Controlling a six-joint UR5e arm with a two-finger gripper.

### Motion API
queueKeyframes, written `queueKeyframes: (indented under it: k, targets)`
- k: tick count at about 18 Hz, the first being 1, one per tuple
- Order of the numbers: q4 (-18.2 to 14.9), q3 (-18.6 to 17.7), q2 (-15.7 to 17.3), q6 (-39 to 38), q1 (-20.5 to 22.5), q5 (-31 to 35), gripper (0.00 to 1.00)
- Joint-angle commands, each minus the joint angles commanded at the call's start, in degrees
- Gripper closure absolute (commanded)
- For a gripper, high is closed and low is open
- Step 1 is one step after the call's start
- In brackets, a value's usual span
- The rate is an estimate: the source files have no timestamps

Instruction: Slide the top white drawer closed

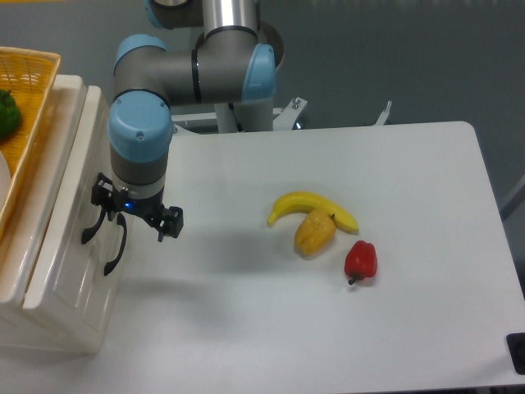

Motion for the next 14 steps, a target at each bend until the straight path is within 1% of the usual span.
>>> queueKeyframes:
  k: [2, 5, 6, 8, 9, 12, 14]
  targets:
    - [0.09, 0.09, 0.17, 0.53, 1.84, 0.18, 0.00]
    - [0.09, 1.93, 0.44, 0.62, 4.22, 1.49, 0.00]
    - [0.09, 2.54, 0.27, 0.62, 4.31, 2.71, 0.00]
    - [0.26, 2.64, 0.44, 0.62, 5.18, 6.23, 0.00]
    - [0.44, 2.64, 0.35, 0.88, 5.71, 6.68, 0.00]
    - [0.00, 2.55, 0.61, 8.32, 7.65, 7.56, 0.00]
    - [0.00, 2.37, 0.70, 13.86, 8.27, 10.71, 0.00]
